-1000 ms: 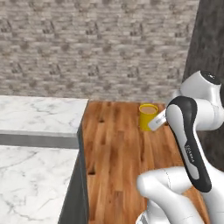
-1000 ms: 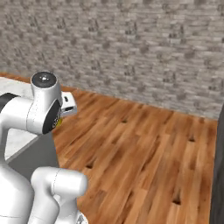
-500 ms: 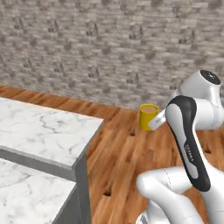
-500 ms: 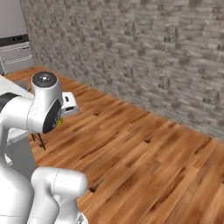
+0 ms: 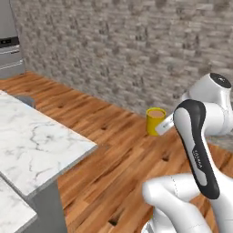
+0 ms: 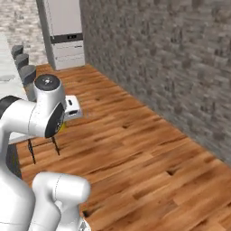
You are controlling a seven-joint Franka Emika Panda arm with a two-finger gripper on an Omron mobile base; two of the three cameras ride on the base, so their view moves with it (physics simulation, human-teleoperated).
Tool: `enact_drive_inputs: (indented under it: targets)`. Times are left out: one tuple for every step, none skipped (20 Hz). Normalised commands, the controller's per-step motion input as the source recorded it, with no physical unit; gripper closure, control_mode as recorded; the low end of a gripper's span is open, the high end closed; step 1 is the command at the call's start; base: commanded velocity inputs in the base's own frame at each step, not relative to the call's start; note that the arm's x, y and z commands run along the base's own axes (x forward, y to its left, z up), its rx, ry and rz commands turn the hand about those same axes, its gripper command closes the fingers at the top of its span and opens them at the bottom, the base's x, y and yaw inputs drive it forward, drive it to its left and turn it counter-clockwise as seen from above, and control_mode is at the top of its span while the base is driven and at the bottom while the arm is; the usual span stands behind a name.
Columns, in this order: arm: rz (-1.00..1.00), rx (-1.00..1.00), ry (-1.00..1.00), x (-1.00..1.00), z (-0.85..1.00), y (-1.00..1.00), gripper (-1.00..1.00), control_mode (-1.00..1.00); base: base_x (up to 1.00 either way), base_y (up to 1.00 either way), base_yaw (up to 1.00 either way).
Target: Pick the cup of tea, navigate to the dining table, and place it on the saucer.
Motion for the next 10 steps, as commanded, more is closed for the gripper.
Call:
enact_drive_inputs:
  targets:
    - [0.0,0.0,0.0,0.0,0.0,0.0,1.0,1.0,0.77,-0.6,0.78]
    - [0.0,0.0,0.0,0.0,0.0,0.0,1.0,1.0,0.76,-0.56,0.8]
    - [0.0,0.0,0.0,0.0,0.0,0.0,1.0,1.0,0.71,-0.54,0.82]
    - [0.0,0.0,0.0,0.0,0.0,0.0,1.0,1.0,0.59,-0.55,0.83]
    - [0.0,0.0,0.0,0.0,0.0,0.0,1.0,1.0,0.51,-0.56,0.83]
    - [0.0,0.0,0.0,0.0,0.0,0.0,1.0,1.0,0.46,-0.61,0.83]
    - [0.0,0.0,0.0,0.0,0.0,0.0,1.0,1.0,0.44,-0.63,0.82]
    - [0.0,0.0,0.0,0.0,0.0,0.0,1.0,1.0,0.41,-0.64,0.82]
    - [0.0,0.0,0.0,0.0,0.0,0.0,1.0,1.0,0.41,-0.64,0.82]
    - [0.0,0.0,0.0,0.0,0.0,0.0,1.0,1.0,0.41,-0.65,0.82]
